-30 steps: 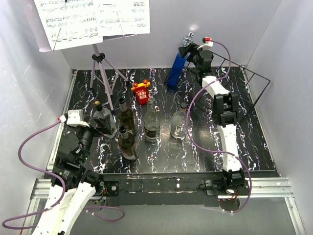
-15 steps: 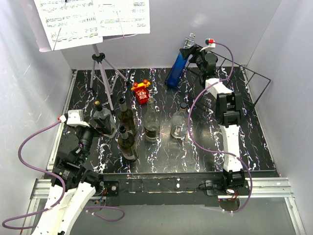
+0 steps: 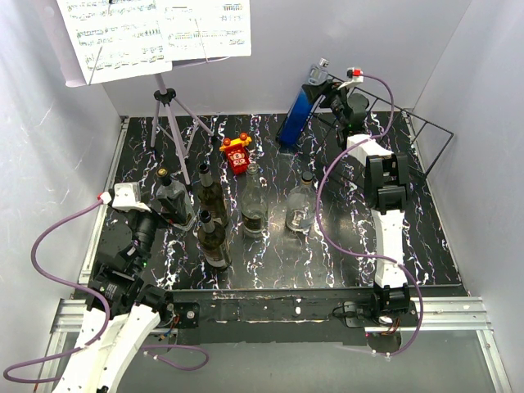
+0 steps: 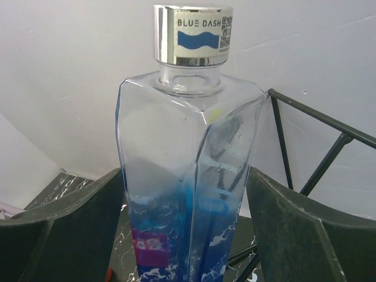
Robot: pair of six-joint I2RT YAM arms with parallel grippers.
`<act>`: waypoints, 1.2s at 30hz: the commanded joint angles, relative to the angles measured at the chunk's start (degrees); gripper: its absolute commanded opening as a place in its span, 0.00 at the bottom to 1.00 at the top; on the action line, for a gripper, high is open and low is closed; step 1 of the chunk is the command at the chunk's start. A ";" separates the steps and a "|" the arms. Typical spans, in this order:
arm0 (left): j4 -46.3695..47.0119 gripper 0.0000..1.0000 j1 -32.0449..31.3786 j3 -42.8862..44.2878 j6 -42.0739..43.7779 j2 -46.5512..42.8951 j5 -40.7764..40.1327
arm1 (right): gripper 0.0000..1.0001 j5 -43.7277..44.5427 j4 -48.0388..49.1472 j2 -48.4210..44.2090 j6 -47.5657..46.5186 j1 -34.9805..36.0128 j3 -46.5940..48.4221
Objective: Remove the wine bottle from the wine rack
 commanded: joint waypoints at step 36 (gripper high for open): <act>0.77 0.98 -0.20 -0.03 1.37 1.30 0.66 | 0.01 -9.18 28.74 -15.90 3.69 -0.18 -12.47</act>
